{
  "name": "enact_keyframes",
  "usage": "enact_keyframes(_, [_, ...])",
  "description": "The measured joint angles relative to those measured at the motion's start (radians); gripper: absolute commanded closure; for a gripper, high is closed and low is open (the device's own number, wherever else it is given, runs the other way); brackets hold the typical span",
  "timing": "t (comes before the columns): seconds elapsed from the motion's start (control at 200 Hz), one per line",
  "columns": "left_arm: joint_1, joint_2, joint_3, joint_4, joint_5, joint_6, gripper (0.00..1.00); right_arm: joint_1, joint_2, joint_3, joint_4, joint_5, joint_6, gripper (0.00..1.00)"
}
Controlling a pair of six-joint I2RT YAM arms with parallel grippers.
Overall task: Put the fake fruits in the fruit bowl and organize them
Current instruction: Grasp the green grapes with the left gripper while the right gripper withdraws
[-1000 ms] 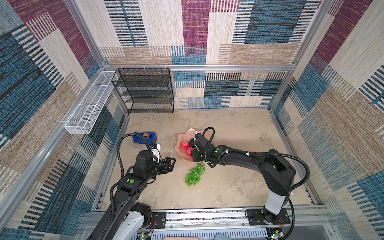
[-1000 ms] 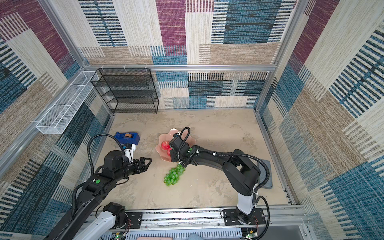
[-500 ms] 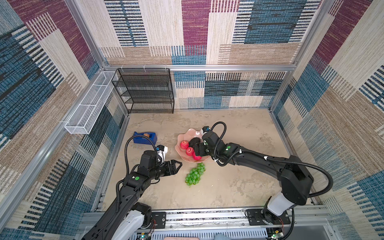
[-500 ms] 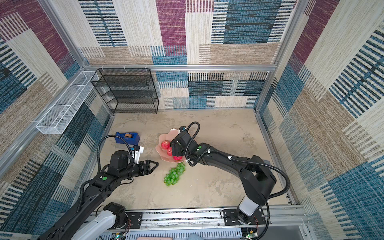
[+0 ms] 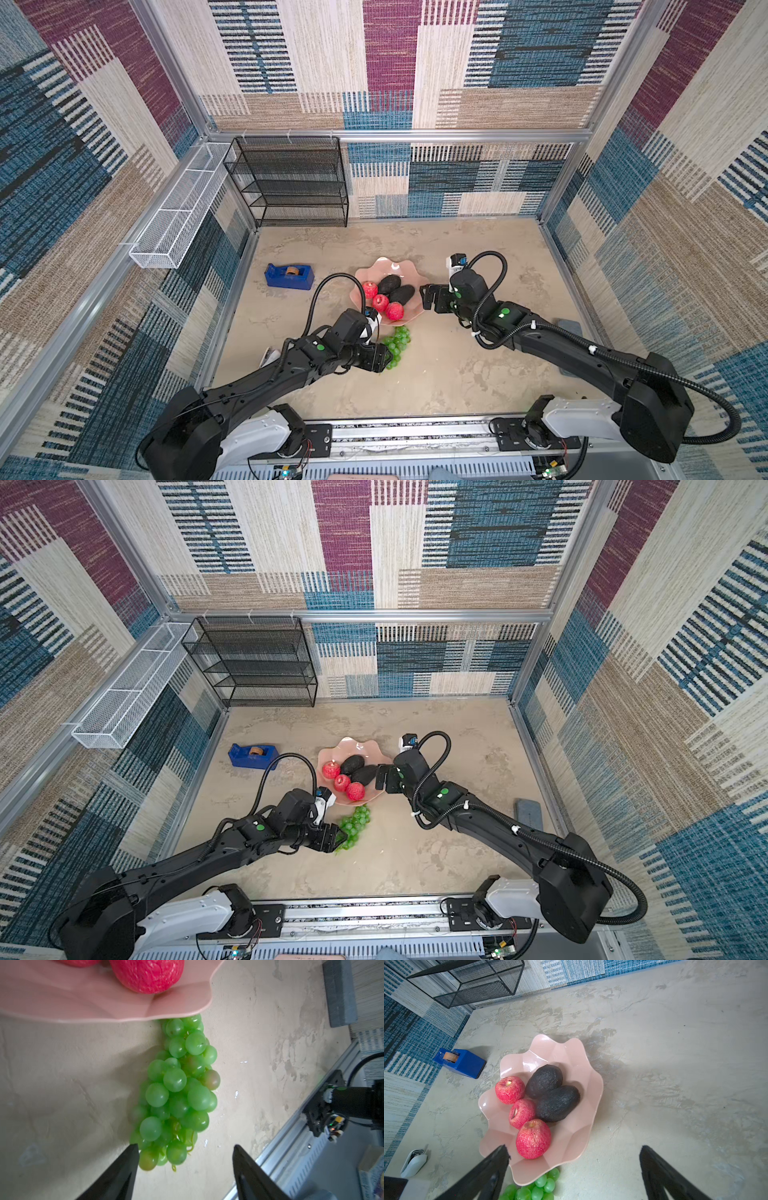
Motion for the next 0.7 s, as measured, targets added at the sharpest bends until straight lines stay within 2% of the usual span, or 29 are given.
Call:
enact_keyframes(0.341, [-0.022, 0.156, 0.027, 0.152, -0.035, 0.030, 0.22, -0.015, -0.069, -0.065, 0.008, 0.008, 0.010, 0.00])
enact_keyframes(0.471, [-0.023, 0.236, 0.045, 0.193, -0.054, 0.032, 0.26, -0.018, -0.092, -0.080, 0.011, 0.015, 0.010, 0.00])
enact_keyframes(0.581, [-0.027, 0.289, 0.047, 0.224, -0.048, 0.032, 0.35, -0.020, -0.116, -0.094, 0.014, 0.027, 0.010, 0.00])
enact_keyframes(0.696, [-0.028, 0.324, 0.051, 0.248, -0.027, 0.032, 0.58, -0.021, -0.140, -0.107, 0.014, 0.038, 0.010, 0.00])
